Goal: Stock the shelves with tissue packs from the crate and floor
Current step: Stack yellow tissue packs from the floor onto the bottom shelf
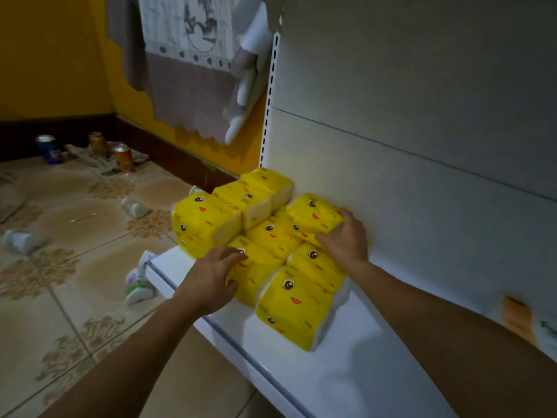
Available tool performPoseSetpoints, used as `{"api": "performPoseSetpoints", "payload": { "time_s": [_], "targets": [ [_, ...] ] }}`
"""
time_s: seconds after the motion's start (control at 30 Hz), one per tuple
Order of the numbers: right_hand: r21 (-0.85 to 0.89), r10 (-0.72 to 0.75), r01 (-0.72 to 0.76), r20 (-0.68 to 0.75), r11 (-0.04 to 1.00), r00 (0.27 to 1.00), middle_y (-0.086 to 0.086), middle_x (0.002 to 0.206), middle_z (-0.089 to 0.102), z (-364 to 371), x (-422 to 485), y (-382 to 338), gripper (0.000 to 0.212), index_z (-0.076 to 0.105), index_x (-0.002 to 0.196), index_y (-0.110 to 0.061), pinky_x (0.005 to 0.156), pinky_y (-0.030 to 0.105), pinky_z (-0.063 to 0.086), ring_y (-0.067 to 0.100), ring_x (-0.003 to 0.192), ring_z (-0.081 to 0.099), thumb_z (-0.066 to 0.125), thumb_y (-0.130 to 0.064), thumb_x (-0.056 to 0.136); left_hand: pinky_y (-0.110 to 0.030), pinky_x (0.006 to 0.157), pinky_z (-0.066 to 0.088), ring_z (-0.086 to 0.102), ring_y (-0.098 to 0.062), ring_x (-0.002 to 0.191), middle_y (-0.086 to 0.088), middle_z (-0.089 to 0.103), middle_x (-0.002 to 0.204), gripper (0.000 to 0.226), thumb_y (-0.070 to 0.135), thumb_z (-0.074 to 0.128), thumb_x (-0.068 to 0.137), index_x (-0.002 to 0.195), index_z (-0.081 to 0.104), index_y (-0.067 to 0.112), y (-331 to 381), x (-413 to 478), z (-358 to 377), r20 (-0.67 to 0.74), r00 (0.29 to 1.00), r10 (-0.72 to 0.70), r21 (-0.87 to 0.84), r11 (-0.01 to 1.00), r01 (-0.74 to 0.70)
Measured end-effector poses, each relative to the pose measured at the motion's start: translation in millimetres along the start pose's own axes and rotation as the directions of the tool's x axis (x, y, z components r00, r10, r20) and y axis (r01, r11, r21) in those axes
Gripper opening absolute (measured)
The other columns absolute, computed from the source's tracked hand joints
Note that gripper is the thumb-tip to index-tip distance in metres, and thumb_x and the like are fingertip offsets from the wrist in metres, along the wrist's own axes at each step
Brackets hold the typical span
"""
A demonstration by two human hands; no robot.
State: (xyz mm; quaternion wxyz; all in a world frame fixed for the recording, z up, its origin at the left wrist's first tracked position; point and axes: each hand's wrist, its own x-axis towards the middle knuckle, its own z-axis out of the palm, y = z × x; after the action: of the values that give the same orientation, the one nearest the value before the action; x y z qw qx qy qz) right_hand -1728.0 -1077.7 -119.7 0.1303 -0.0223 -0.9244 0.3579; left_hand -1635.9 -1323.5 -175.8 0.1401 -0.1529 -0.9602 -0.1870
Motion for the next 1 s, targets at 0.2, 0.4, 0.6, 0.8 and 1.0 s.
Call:
{"api": "performPoseSetpoints", "payload": {
  "time_s": [0.2,0.4,0.6,0.8,1.0],
  "targets": [
    [0.129,0.158,-0.16,0.028,0.979,0.987,0.022,0.135,0.045,13.1,7.4,13.1,0.077,0.035,0.138,-0.004,0.101,0.036,0.035,0.036,0.125,0.042,0.075,-0.014,0.073,-0.043,0.056,0.058,0.066,-0.036,0.086,-0.012,0.068,0.102,0.047,0.036,0.045,0.064,0.105,0.061,0.02,-14.1,-5.4,15.4,0.019,0.999,0.029,0.059,0.998,-0.03],
    [0.18,0.224,-0.223,0.013,0.958,0.974,0.021,0.137,0.042,27.4,13.9,4.0,0.08,0.029,0.143,-0.012,0.101,0.037,0.036,0.036,0.125,0.042,0.072,-0.014,0.076,-0.041,0.055,0.056,0.064,-0.039,0.083,-0.016,0.064,0.105,0.042,0.031,0.047,0.065,0.106,0.051,0.025,-5.4,-6.4,12.0,-0.055,0.999,-0.001,0.067,0.998,0.004],
    [0.173,0.218,-0.215,0.005,0.961,0.976,0.021,0.134,0.038,31.5,17.0,-14.4,0.078,0.028,0.144,-0.017,0.092,0.031,0.04,0.037,0.117,0.048,0.071,-0.009,0.08,-0.04,0.059,0.055,0.062,-0.037,0.078,-0.022,0.059,0.105,0.054,0.011,0.074,0.061,0.109,0.051,0.02,-4.9,-12.5,13.2,-0.165,0.986,-0.032,0.041,0.998,0.039],
    [0.333,0.239,-0.232,0.019,0.914,0.971,0.018,0.14,0.044,40.6,15.3,-18.6,0.071,0.024,0.147,-0.013,0.099,0.034,0.039,0.034,0.127,0.044,0.054,0.003,0.085,-0.04,0.06,0.052,0.063,-0.031,0.081,-0.005,0.067,0.097,0.042,0.034,0.042,0.069,0.104,0.061,0.019,-8.5,-14.4,12.3,-0.111,0.994,-0.023,0.118,0.992,0.036],
    [0.261,0.228,-0.217,-0.013,0.941,0.973,0.019,0.143,0.04,42.9,17.8,-17.9,0.065,0.026,0.145,-0.007,0.102,0.033,0.034,0.034,0.13,0.039,0.049,0.004,0.086,-0.04,0.062,0.053,0.064,-0.03,0.087,-0.004,0.068,0.101,0.044,0.034,0.042,0.07,0.105,0.063,0.018,-7.9,-14.6,10.8,-0.08,0.996,-0.024,0.12,0.992,0.033]
  ]
}}
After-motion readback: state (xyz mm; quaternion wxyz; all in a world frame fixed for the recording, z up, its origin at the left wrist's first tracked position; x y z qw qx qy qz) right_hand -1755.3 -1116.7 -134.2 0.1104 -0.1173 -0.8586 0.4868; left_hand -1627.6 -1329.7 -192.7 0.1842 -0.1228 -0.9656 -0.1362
